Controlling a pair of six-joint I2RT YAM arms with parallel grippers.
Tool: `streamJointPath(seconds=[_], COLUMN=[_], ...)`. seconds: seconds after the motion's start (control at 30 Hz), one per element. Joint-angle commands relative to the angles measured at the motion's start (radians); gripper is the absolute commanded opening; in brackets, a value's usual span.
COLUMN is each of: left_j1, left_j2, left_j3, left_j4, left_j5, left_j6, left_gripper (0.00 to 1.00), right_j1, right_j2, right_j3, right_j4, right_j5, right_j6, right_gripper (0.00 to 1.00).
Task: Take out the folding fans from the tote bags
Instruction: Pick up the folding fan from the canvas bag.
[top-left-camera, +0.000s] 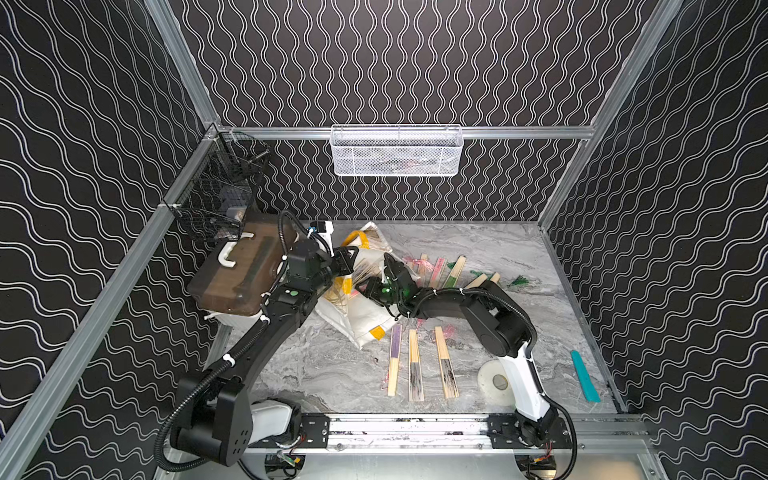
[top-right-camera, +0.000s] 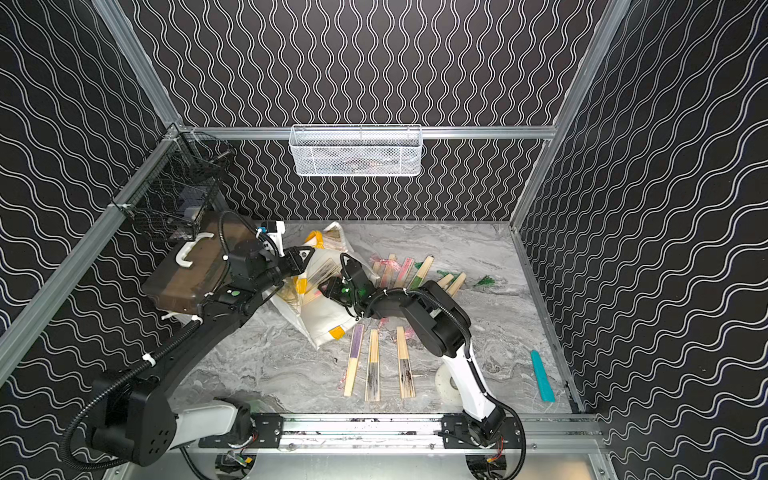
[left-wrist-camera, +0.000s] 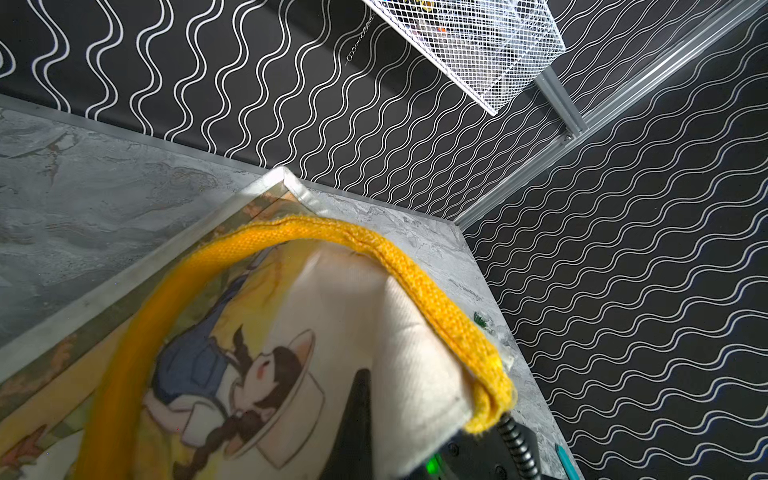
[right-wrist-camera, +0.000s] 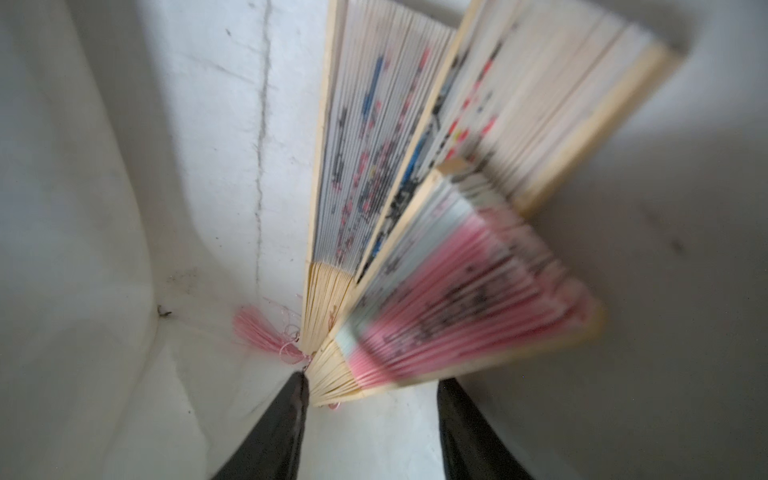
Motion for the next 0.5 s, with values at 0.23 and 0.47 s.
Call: streamJointPath(seconds=[0.23, 0.47], left_j1=[0.003, 0.003], left_j2=[-0.004, -0.012], left_j3=[-0.008, -0.012], left_j4=[0.079, 0.072], left_j5=[0.025, 0.031], left_j6=[-0.025, -0.025], left_gripper=[0.00, 0.00], right_j1=[-0.007, -0.038], right_j2=[0.068, 0.071], right_j3=[0.037, 0.012], right_j4=[0.064, 0.256], right_j5=[0.001, -0.006], right_j6=[0.053, 0.093], right_gripper=[0.55, 0.54])
